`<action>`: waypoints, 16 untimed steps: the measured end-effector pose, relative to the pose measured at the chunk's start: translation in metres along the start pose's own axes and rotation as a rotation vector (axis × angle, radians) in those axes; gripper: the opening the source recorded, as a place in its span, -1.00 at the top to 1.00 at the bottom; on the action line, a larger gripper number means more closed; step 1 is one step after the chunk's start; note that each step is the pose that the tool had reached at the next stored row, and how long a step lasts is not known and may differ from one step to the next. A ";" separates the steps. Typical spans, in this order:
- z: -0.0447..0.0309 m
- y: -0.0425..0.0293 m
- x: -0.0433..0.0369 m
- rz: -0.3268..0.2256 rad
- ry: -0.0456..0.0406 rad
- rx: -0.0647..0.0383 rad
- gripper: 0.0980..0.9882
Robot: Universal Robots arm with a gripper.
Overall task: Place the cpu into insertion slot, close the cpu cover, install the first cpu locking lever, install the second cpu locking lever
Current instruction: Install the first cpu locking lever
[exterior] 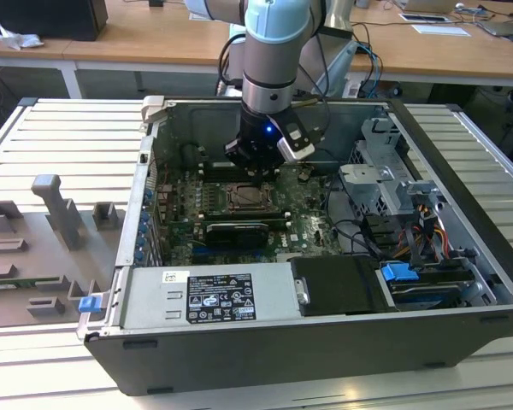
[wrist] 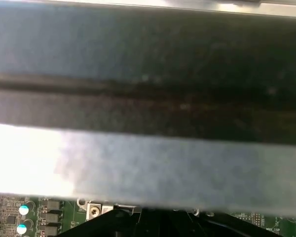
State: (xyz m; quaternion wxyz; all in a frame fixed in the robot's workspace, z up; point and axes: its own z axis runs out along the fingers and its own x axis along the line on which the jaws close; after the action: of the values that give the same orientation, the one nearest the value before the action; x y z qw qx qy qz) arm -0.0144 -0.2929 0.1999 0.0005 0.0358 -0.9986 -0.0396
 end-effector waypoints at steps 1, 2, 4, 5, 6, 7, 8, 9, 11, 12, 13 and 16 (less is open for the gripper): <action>0.0001 0.0001 0.0000 0.000 -0.0001 -0.001 0.98; 0.0001 0.0002 0.0000 0.000 -0.0003 -0.002 0.98; 0.0001 0.0003 0.0000 0.000 -0.0004 -0.004 0.98; 0.0001 0.0004 0.0000 0.000 -0.0007 -0.007 0.98; 0.0002 0.0005 -0.0001 0.000 -0.0007 -0.007 0.98; 0.0002 0.0005 -0.0001 0.000 -0.0007 -0.008 0.98; -0.0005 0.0006 -0.0001 0.000 -0.0009 -0.008 0.98; -0.0015 0.0007 -0.0001 0.000 -0.0012 -0.008 0.98; -0.0063 0.0010 -0.0001 0.000 -0.0008 -0.007 0.98; -0.0089 0.0012 -0.0001 0.000 -0.0007 -0.007 0.98; -0.0115 0.0014 -0.0001 0.000 -0.0006 -0.007 0.98; -0.0134 0.0015 -0.0001 0.000 -0.0008 -0.007 0.98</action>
State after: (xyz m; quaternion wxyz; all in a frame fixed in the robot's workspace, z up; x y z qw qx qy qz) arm -0.0144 -0.2924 0.2134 0.0003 0.0358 -0.9984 -0.0433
